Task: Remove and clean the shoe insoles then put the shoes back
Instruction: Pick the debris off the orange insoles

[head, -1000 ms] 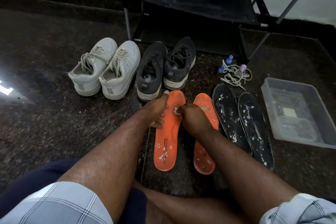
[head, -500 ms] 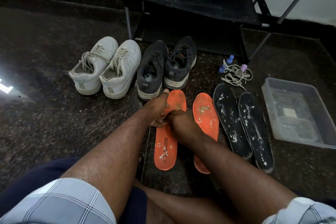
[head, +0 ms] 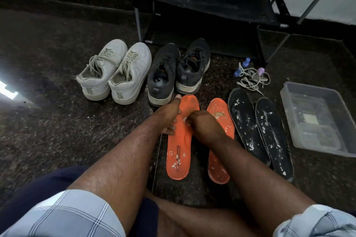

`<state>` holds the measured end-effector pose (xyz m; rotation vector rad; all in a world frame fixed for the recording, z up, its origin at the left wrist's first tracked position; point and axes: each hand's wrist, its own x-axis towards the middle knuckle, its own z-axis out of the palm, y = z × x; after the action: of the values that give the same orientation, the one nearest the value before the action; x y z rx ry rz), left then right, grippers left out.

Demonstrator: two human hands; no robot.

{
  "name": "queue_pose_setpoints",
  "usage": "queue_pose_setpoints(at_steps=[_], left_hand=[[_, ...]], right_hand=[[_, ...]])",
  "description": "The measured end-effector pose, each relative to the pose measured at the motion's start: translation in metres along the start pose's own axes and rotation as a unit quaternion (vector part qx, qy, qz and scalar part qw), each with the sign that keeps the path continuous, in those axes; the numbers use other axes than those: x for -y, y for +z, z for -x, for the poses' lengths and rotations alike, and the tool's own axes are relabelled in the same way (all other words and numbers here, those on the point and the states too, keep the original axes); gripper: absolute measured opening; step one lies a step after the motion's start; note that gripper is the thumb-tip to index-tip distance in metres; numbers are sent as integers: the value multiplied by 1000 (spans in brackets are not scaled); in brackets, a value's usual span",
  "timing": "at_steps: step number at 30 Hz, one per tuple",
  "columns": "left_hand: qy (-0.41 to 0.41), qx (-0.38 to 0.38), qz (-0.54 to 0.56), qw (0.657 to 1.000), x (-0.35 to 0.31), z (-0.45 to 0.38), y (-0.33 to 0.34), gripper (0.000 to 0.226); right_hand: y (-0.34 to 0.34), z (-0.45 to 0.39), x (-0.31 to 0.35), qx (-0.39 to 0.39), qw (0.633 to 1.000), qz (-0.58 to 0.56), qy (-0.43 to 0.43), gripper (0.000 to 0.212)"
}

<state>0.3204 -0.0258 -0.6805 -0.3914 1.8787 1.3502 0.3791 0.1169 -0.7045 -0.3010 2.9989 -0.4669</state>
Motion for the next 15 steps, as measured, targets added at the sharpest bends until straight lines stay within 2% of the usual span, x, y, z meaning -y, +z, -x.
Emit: queue_pose_setpoints(at_steps=[3, 7, 12, 15], left_hand=[[-2, -2, 5, 1000, -1, -1, -1, 65], [-5, 2, 1, 1000, -1, -1, 0, 69], [-3, 3, 9, 1000, 1, -2, -1, 66], [-7, 7, 9, 1000, 0, -1, -1, 66]], right_hand=[[-2, 4, -1, -10, 999, -2, 34, 16], [5, 7, 21, 40, 998, -31, -39, 15], [5, 3, -6, -23, 999, -16, 21, 17], [10, 9, 15, 23, 999, 1, -29, 19]])
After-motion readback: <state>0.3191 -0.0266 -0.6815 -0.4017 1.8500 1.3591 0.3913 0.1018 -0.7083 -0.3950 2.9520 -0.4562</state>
